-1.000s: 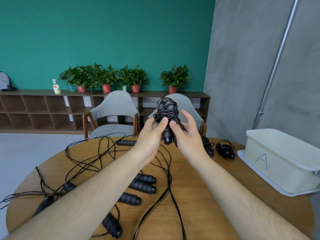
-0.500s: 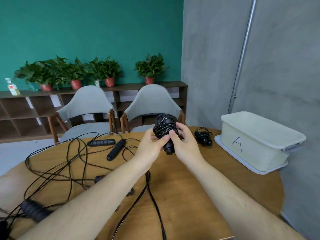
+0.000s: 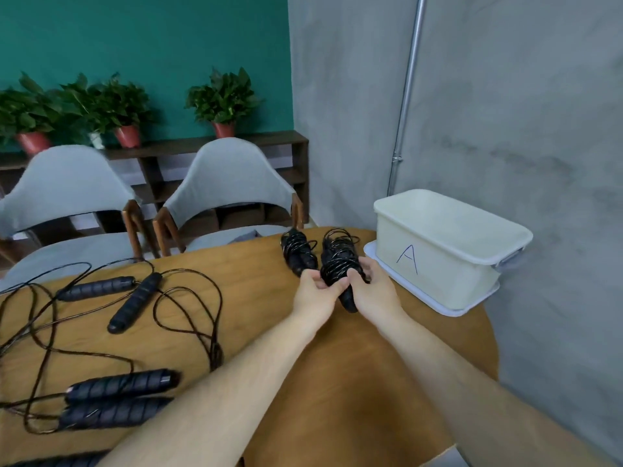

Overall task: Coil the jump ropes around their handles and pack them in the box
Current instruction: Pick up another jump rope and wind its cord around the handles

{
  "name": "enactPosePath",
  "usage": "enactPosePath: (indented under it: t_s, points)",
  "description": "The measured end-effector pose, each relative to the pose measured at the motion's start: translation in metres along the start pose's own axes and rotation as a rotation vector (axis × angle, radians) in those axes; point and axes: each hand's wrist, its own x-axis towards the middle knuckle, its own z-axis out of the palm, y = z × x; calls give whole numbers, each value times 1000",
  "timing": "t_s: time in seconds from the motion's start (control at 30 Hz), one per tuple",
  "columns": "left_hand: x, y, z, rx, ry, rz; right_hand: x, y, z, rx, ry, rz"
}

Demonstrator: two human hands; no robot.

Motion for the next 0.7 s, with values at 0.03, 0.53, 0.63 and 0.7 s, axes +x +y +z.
enactPosePath:
  t_s: [0.03, 0.53, 0.63, 0.7]
  points:
    - [2, -4, 8, 13, -7, -13, 3, 5, -3, -33, 5, 13]
    - [18, -64, 37, 350, -62, 305, -2, 76, -6, -185, 66, -146]
    - [15, -61, 36, 360, -56, 312, 0, 77, -4, -196, 78, -140]
    - [13, -58, 38, 354, -53, 320, 1, 76, -3, -201, 101, -129]
